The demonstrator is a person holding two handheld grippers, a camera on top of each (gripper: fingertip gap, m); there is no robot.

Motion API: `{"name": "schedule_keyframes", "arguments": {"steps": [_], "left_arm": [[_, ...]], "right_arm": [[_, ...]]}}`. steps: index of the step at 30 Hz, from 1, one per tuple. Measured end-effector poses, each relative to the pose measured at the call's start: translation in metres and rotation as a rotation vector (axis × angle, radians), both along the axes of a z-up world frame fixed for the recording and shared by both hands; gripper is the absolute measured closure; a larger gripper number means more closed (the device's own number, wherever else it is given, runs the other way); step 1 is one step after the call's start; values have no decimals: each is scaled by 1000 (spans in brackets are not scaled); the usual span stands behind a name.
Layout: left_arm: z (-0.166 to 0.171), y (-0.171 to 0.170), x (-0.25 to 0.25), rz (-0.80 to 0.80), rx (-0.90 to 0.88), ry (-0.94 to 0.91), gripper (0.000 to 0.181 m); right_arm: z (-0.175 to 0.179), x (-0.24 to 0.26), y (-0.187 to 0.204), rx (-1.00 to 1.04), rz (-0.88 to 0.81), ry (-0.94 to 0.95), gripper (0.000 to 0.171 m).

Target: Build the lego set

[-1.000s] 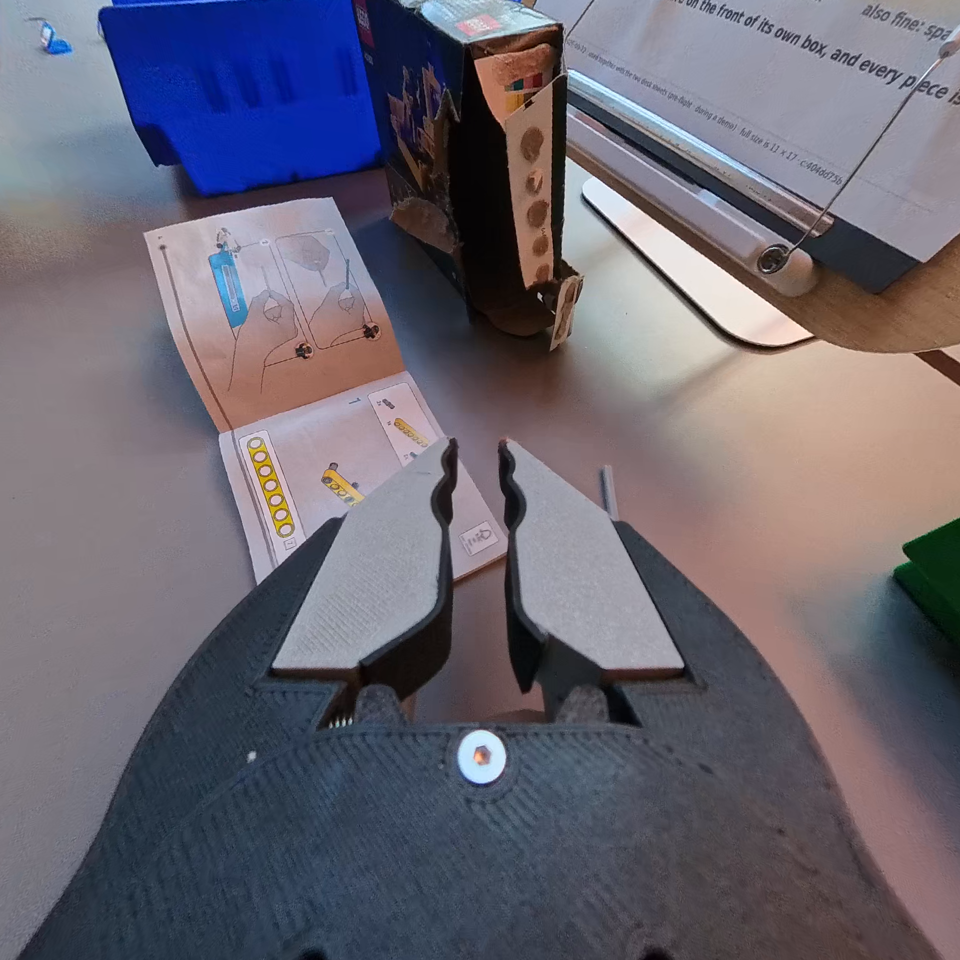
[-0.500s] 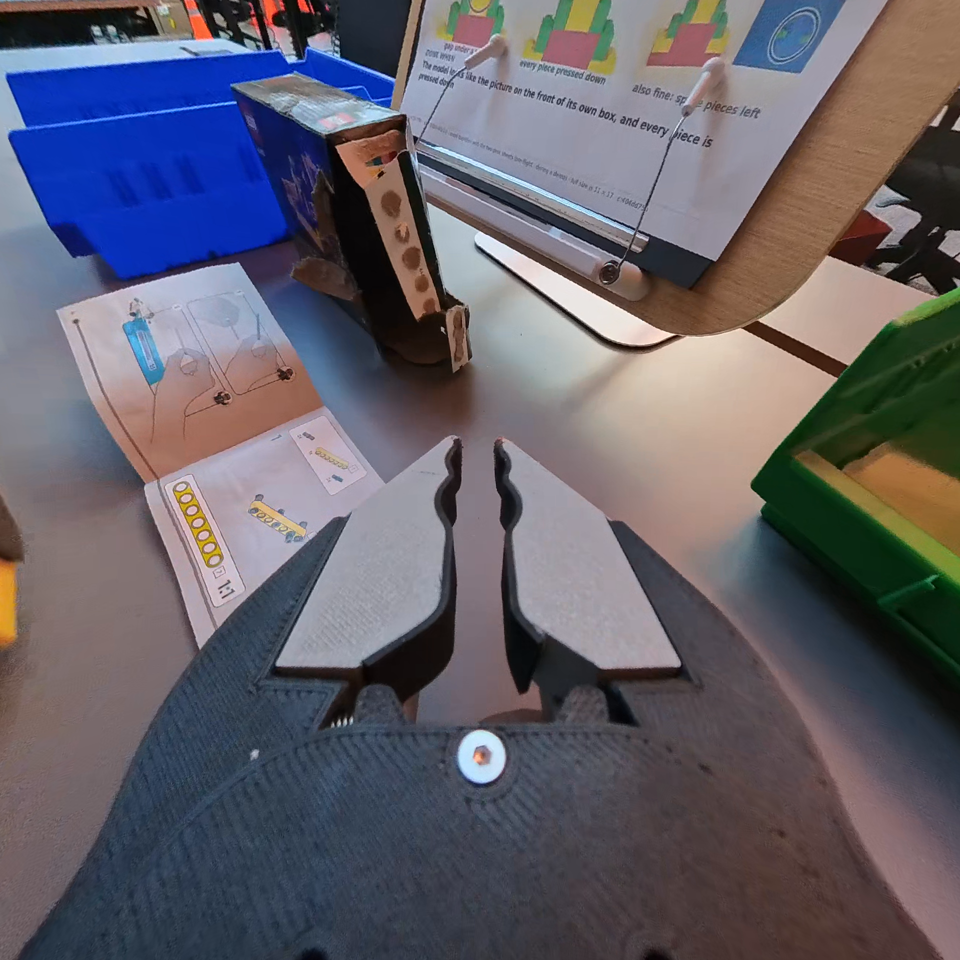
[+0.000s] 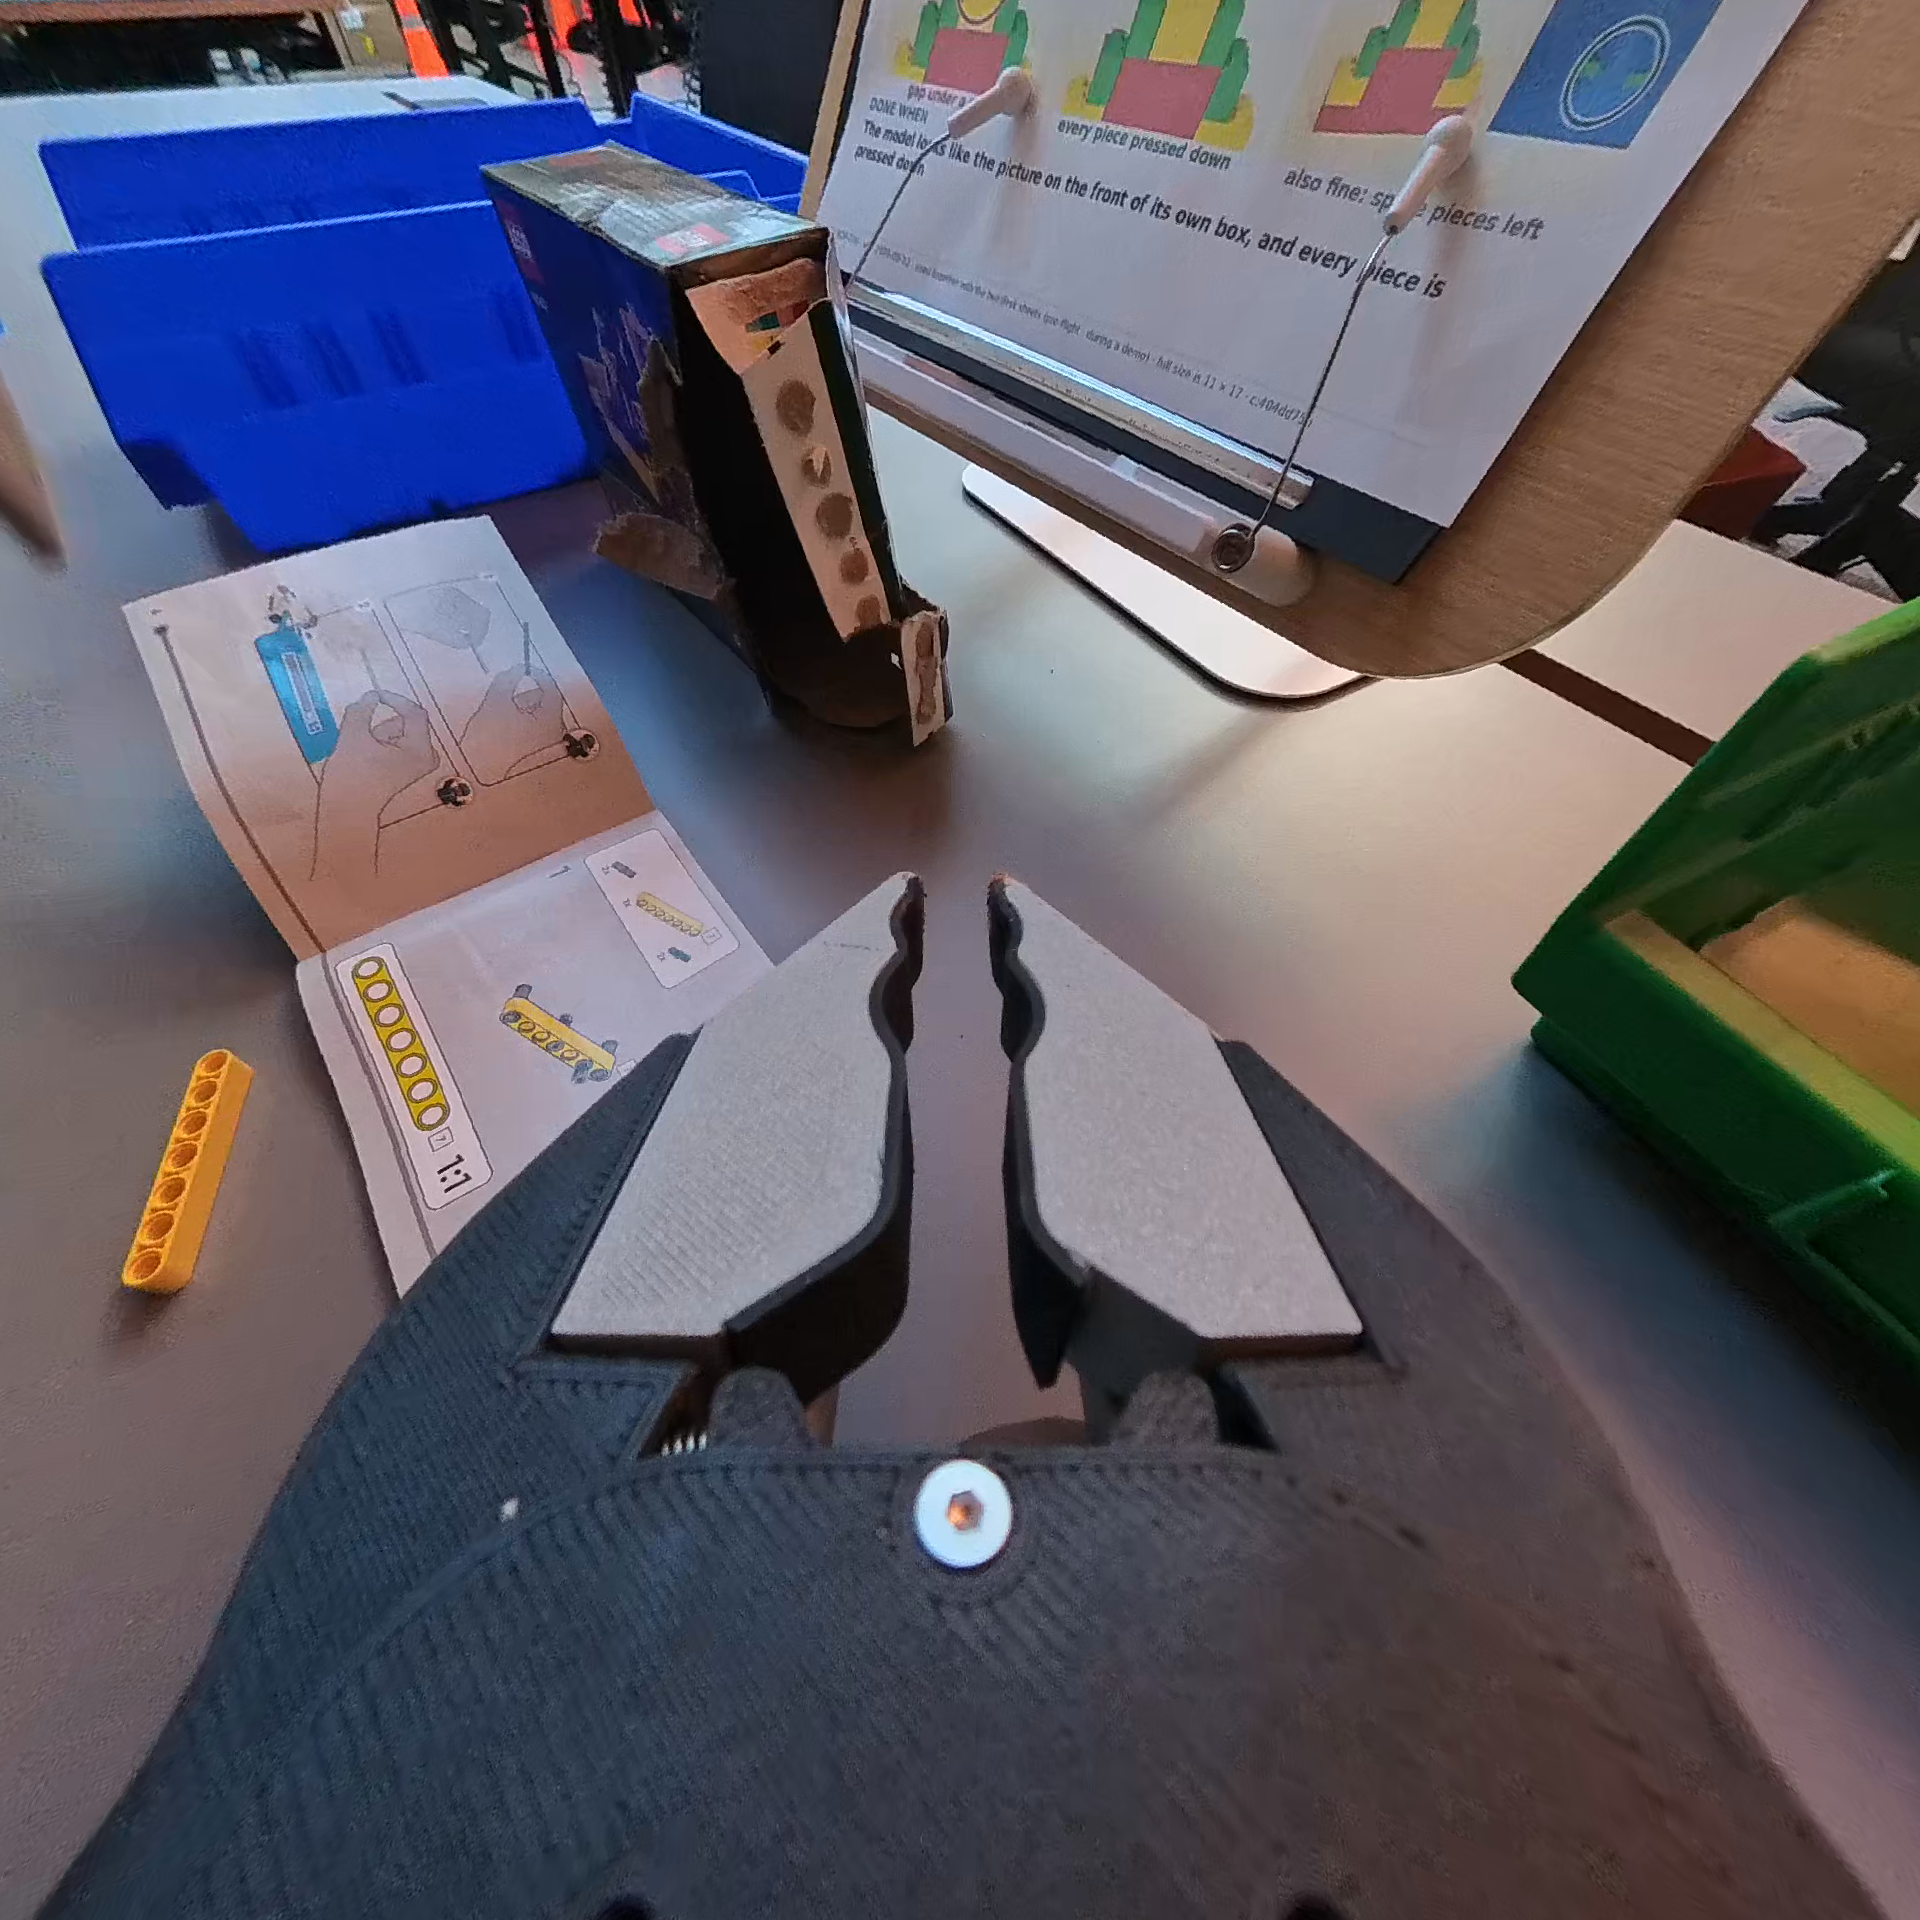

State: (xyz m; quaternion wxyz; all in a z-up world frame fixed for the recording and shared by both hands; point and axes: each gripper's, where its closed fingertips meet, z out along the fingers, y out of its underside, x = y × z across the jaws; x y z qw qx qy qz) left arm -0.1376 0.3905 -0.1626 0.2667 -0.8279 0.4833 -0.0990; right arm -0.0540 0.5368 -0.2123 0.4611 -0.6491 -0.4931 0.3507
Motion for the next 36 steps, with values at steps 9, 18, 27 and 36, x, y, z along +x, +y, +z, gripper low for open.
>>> {"name": "schedule_keyframes", "arguments": {"steps": [9, 18, 27, 36], "left_arm": [[71, 43, -149, 461, 252, -35, 169], [48, 36, -280, 715, 204, -71, 164], [1, 32, -338, 835, 257, -235, 167], [-5, 34, -338, 808, 445, -249, 167]], "right_arm": [[1, 5, 4, 7, -15, 4, 161], [6, 16, 18, 25, -84, 35, 145], [9, 27, 39, 32, -211, 55, 141], [9, 29, 45, -9, -225, 72, 138]]}}
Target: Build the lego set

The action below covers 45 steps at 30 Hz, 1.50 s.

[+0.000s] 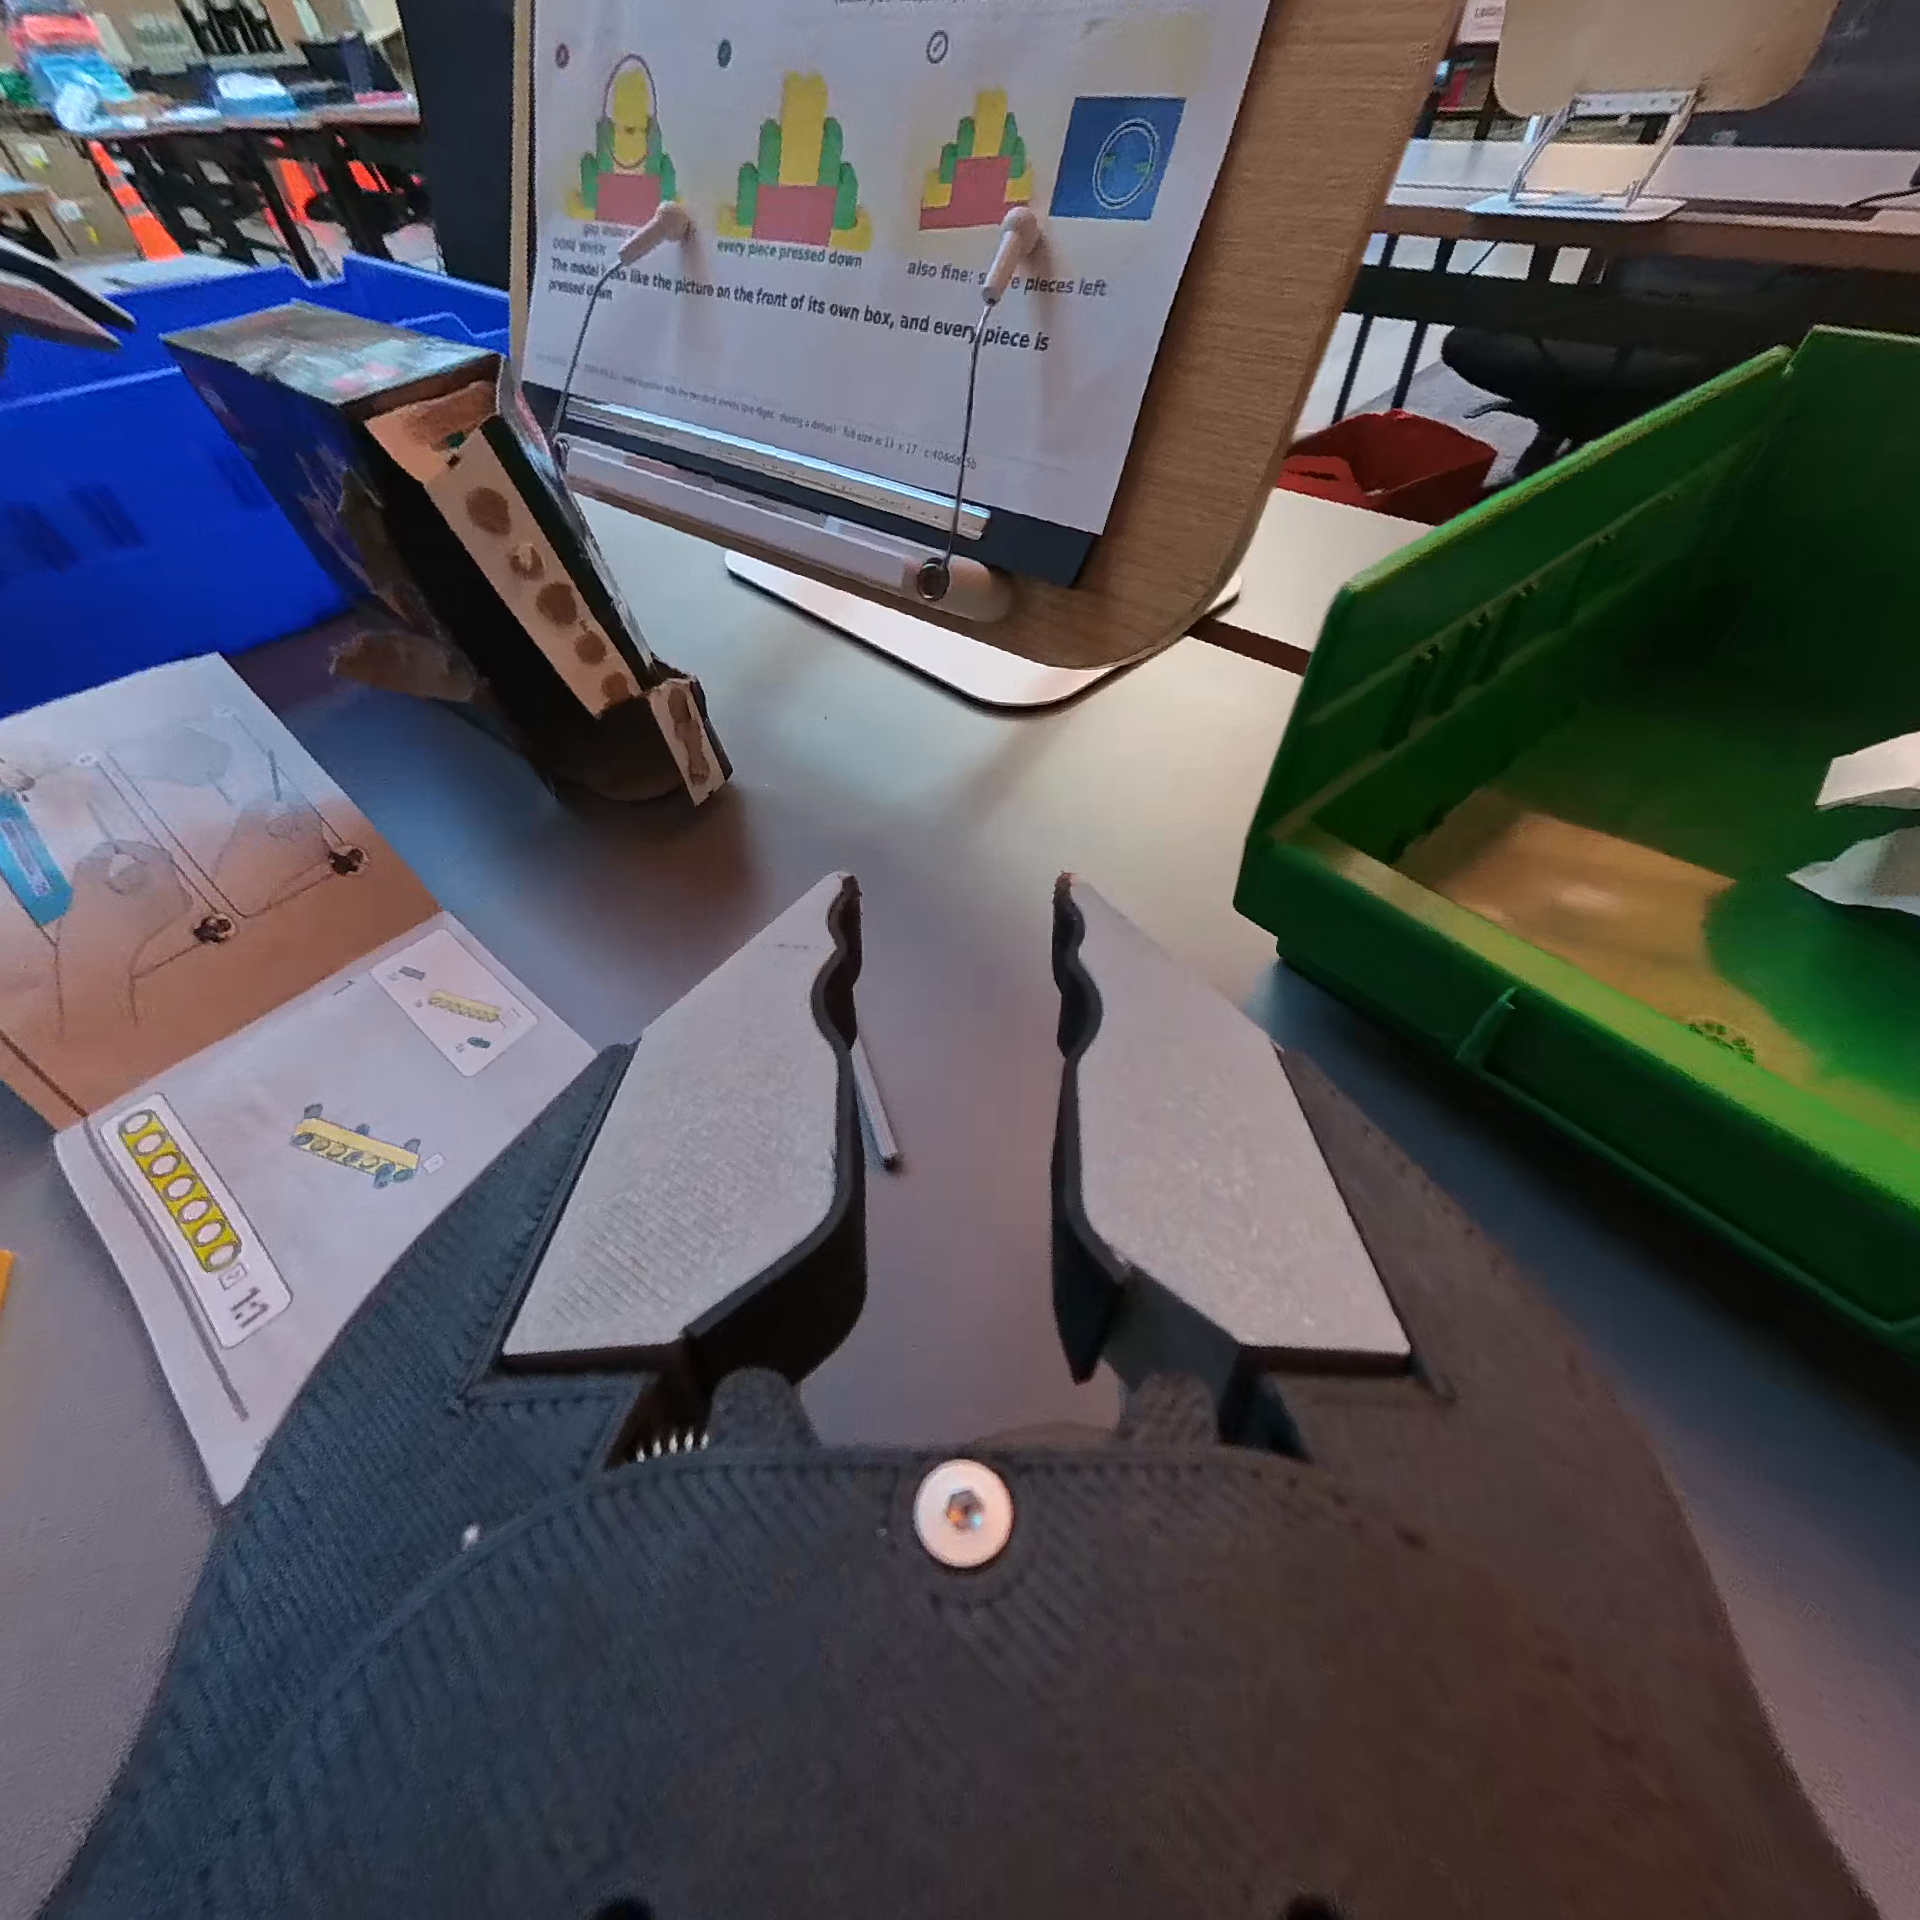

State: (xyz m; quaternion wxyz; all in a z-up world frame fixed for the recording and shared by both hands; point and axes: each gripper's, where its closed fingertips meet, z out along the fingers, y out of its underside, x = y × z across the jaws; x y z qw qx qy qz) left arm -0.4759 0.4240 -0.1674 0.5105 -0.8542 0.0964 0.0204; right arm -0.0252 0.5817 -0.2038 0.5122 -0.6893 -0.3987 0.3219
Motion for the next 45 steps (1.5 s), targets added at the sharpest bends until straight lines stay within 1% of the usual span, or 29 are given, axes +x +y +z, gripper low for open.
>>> {"name": "schedule_keyframes", "arguments": {"steps": [2, 4, 8, 10, 12, 14, 18, 22, 23, 26, 35, 40, 43, 45], "left_arm": [[7, -1, 4, -8, 53, 20, 170], [12, -2, 14, -60, 106, 55, 173], [9, -4, 24, -77, 117, 147, 172], [13, -5, 30, -91, 163, 180, 173], [13, -7, 33, -105, 159, 209, 173], [18, -8, 29, -77, 175, 230, 173], [25, -11, 27, -55, 205, 140, 174], [21, -13, 19, -17, 210, 129, 181], [17, -12, 19, -15, 191, 122, 179], [12, -11, 20, -20, 166, 109, 178], [11, -10, 20, -7, 164, 108, 177], [16, -9, 18, 5, 199, 118, 181], [21, -8, 18, 16, 244, 122, 181], [19, -6, 15, 35, 239, 141, 181]], "right_arm": [[-1, -3, -3, 25, 11, -19, 139], [-1, -6, -6, 41, 27, -26, 142], [-3, -10, -12, 40, 54, -42, 141], [-1, -11, -24, 35, 77, -28, 141], [1, -12, -37, 45, 112, -13, 143], [1, -16, -43, 74, 132, -33, 145], [1, -25, -54, 53, 177, -36, 143], [2, -30, -59, 50, 197, -23, 144], [1, -32, -60, 40, 204, -25, 144], [-3, -33, -61, 23, 212, -40, 143], [-10, -35, -58, 6, 218, -77, 143], [-15, -33, -52, 17, 199, -121, 138], [-14, -29, -46, 18, 178, -115, 137], [-13, -27, -41, -5, 160, -97, 136]]}}
